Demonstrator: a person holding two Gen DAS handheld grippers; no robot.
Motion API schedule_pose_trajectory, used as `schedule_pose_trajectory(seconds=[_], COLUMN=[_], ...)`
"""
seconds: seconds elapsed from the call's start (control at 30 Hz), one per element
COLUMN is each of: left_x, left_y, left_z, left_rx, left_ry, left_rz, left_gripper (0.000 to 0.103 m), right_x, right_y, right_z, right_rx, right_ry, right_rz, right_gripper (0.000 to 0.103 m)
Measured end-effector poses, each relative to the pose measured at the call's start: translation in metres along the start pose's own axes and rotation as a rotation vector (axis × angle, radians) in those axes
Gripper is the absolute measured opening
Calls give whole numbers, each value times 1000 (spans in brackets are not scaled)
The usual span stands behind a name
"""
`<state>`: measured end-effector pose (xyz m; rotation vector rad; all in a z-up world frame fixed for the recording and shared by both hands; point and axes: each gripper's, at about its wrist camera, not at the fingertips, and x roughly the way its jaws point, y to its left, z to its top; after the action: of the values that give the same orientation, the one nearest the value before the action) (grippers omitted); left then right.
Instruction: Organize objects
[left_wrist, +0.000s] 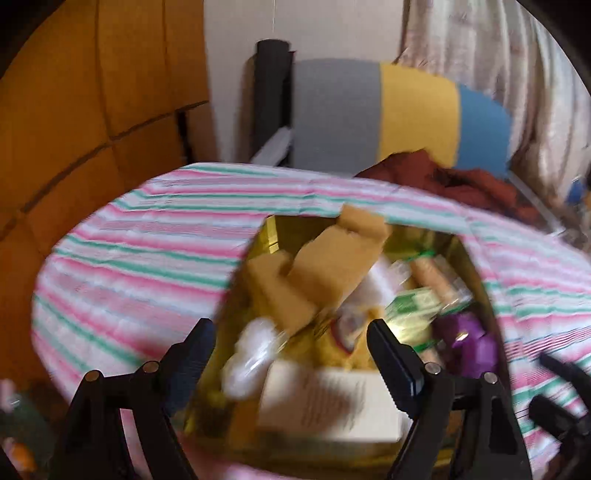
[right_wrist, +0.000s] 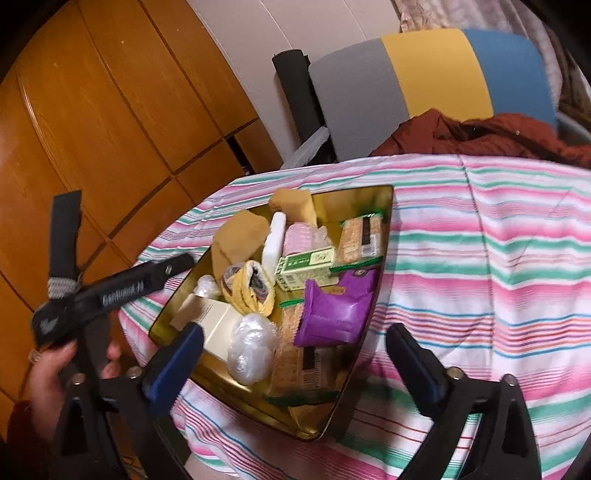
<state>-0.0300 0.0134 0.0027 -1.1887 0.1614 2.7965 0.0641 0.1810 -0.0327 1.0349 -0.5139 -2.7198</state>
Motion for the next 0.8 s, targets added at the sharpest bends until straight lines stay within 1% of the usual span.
schedule_pose_trajectory(seconds=[0.03, 0.1, 0.13, 0.2, 0.3, 0.43, 0.5, 0.63, 0.8], left_x=[-4, -11, -18, -29, -45, -50, -50, -52, -52], left_y=[-2, -7, -10, -14, -14, -12, -8, 2, 5], left_z=[-5, -12, -18, -25, -34, -38, -40, -44, -46], left_rx=[3, 4, 12, 19, -10, -47, -62, -102, -95], left_ry=[16, 31, 15, -9, -25, 0, 5, 11, 17], left_rz=[40, 89, 95, 74, 37, 55, 71, 93, 126], left_gripper=[86, 86, 86, 86, 86, 86, 86, 86, 85], right_x=[-2, -5, -6, -7, -8, -5, -3, 2, 7], right_y=[2, 6, 8, 10, 15, 25, 29, 37, 44], right_z=[1, 5, 7, 11, 17, 21, 22, 21, 18], right_rx=[-9, -33, -40, -41, -49, -69, -71, -76, -95], right_ry=[-5, -12, -11, -10, -8, -4, 2, 5, 18], right_rz=[-19, -77, -112, -161, -219, -302, -328, -352, -372], right_gripper=[103, 103, 103, 103, 103, 103, 103, 103, 103])
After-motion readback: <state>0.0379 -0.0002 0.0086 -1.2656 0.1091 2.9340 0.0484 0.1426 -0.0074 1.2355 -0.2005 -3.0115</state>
